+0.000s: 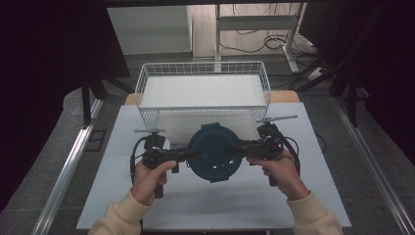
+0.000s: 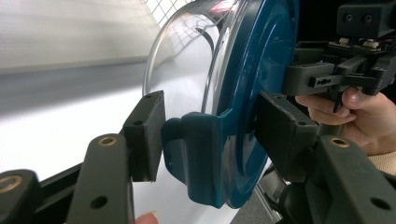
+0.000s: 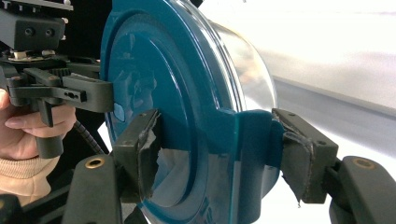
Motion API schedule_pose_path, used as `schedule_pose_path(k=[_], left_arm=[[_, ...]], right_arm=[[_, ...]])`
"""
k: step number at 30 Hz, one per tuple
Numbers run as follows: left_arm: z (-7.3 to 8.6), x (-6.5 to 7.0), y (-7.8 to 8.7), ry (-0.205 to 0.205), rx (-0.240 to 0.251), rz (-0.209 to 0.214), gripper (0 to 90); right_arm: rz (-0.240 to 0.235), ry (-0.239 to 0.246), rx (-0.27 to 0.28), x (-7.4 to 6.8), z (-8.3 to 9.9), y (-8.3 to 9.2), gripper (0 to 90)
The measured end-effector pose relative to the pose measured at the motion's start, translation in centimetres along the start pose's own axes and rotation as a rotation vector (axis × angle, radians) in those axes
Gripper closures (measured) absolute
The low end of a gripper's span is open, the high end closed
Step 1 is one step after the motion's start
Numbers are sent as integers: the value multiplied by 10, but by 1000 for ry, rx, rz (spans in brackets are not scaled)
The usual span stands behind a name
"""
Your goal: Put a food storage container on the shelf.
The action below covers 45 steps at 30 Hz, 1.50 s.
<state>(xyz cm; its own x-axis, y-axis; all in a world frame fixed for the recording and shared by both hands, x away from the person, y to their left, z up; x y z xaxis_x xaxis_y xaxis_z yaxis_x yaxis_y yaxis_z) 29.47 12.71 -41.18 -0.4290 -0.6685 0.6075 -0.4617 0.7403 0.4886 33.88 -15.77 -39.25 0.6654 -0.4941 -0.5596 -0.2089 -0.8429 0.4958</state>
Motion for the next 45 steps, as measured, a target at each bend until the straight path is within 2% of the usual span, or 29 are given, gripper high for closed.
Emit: schedule_pose_path(k=[19,31,45], left_arm=[[-32,2,11,-21,11,9,444],[-54,2,15,-26,12,17,447],[-83,3,24,-52,20,14,448]], right_arm=[[4,23,23,-9,-31,3,353],[2,23,40,-10,-48,6,357],[-1,27,54,-14,-75,7,358]])
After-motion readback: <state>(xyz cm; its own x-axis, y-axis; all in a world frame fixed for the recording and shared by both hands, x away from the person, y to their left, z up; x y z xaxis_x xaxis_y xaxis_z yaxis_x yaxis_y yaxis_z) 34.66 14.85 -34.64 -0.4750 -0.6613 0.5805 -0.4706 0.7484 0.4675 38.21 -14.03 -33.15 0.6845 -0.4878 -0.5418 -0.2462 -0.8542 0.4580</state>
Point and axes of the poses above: each handheld gripper's, and its own axes: y roughly backward along the jaws, z roughly out of its underside, x roughly to its right, the point moved 2 cm from there along -y, roughly forward along the jaws, and after that the axes turned 6 degrees about -z, right-handed, at the moved point
